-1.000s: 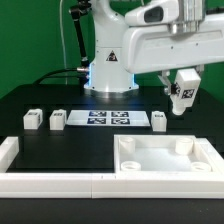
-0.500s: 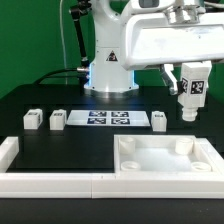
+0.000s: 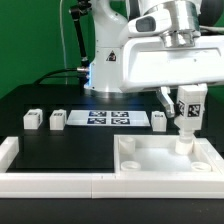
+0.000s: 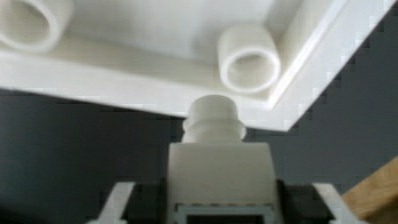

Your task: Assemble square table

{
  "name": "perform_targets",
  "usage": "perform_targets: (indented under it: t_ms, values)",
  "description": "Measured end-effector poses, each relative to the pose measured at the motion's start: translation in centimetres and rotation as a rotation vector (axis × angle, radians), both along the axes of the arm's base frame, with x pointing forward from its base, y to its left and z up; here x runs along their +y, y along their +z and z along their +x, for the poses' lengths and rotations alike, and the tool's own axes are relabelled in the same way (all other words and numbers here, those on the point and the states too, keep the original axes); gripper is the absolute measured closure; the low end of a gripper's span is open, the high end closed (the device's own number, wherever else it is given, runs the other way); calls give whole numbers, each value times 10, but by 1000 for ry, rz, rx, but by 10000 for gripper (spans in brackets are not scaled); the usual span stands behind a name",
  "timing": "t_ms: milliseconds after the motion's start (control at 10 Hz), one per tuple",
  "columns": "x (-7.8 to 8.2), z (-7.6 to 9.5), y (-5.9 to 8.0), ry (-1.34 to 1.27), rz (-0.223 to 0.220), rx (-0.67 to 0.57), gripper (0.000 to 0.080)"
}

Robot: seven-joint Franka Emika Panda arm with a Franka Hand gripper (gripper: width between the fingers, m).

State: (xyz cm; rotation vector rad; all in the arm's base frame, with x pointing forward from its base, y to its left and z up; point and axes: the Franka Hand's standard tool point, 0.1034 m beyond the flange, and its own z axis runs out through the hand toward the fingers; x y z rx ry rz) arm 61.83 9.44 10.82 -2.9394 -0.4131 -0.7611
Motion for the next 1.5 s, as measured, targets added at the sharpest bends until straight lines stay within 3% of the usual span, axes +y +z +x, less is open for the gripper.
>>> perform_targets:
  t_ms: [400, 1500]
  values:
    - [24, -1, -33, 15, 19, 25, 511]
    - [22, -7, -57, 14, 17, 29, 511]
